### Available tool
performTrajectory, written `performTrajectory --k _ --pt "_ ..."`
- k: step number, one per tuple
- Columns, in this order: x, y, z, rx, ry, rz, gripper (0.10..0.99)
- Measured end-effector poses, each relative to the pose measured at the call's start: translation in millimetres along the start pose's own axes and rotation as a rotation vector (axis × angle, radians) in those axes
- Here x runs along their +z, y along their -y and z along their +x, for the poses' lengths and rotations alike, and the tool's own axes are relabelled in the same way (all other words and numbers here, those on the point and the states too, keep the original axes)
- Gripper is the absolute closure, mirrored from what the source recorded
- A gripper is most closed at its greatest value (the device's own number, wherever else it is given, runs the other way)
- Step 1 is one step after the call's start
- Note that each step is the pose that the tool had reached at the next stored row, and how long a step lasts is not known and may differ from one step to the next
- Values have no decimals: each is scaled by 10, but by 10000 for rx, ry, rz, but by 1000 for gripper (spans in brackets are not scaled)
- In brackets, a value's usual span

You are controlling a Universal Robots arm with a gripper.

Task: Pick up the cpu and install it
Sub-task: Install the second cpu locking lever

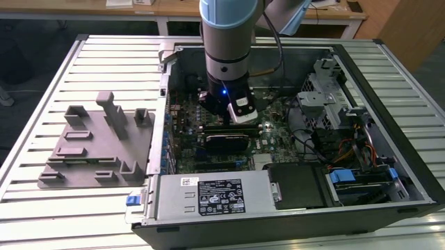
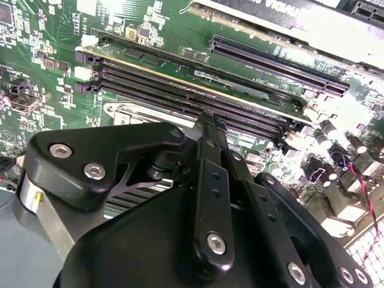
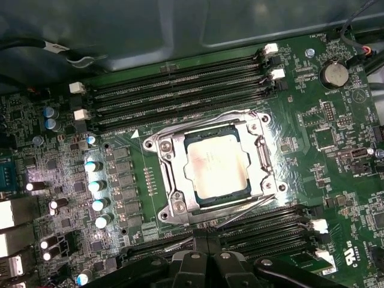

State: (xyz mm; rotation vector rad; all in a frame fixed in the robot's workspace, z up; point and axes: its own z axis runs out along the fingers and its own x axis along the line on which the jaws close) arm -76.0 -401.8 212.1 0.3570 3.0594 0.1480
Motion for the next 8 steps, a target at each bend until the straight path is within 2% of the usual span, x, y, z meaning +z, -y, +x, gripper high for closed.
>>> performTrajectory --k 8 --pt "23 9 1 2 -5 -19 980"
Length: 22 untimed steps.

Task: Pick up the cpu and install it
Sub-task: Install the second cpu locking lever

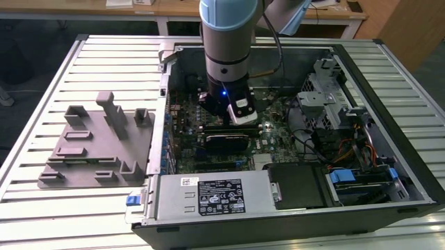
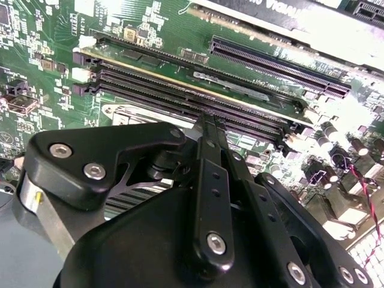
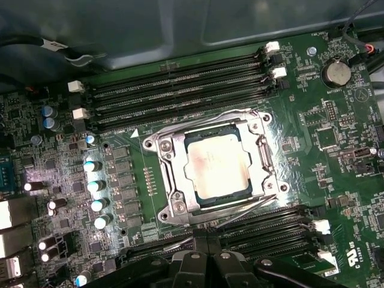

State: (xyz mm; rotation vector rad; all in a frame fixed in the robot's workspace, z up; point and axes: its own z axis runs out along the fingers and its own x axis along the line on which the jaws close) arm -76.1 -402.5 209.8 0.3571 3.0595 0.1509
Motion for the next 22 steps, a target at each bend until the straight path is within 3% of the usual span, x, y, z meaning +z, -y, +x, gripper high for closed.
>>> performTrajectory --k 5,11,15,22 --pt "-1 37 -4 8 -25 -106 980" --pt "7 75 3 39 -124 -534 980" --pt "25 86 12 43 -140 -604 980" --pt "71 99 43 44 -147 -630 980"
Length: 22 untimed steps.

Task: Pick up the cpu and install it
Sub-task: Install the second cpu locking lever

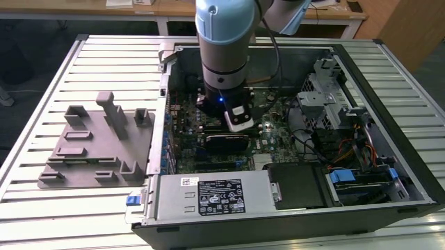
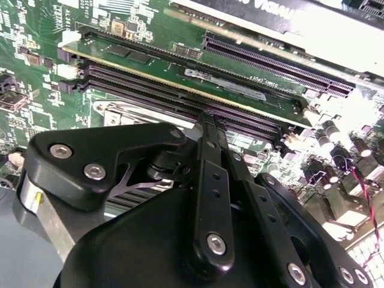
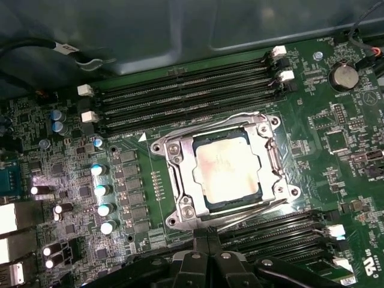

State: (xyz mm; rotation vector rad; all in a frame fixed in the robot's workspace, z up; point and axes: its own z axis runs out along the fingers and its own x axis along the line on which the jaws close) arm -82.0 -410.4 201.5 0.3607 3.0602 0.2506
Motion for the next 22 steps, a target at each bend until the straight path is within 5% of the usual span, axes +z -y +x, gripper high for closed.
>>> performTrajectory --k 13,22 --pt "32 12 29 1 -2 -8 980" --pt "37 23 72 15 -50 -214 980"
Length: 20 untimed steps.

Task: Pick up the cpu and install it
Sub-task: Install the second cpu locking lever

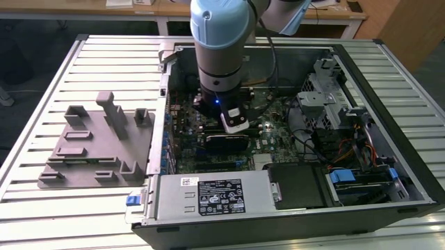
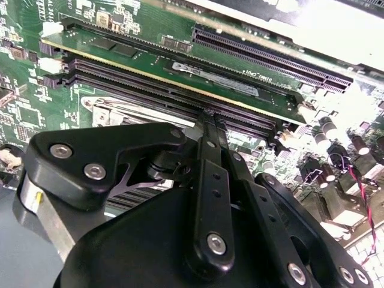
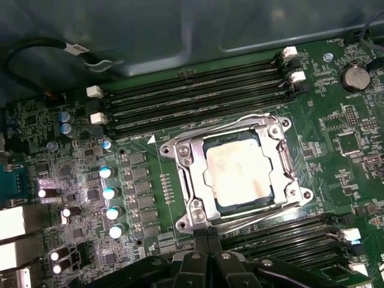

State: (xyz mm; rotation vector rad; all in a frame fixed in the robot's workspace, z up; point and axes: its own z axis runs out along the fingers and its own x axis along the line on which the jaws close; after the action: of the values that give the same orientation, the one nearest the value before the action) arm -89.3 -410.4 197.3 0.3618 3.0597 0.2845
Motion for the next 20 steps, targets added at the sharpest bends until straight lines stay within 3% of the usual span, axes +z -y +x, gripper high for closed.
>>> performTrajectory --k 20 --pt "12 4 15 3 -11 -47 980"
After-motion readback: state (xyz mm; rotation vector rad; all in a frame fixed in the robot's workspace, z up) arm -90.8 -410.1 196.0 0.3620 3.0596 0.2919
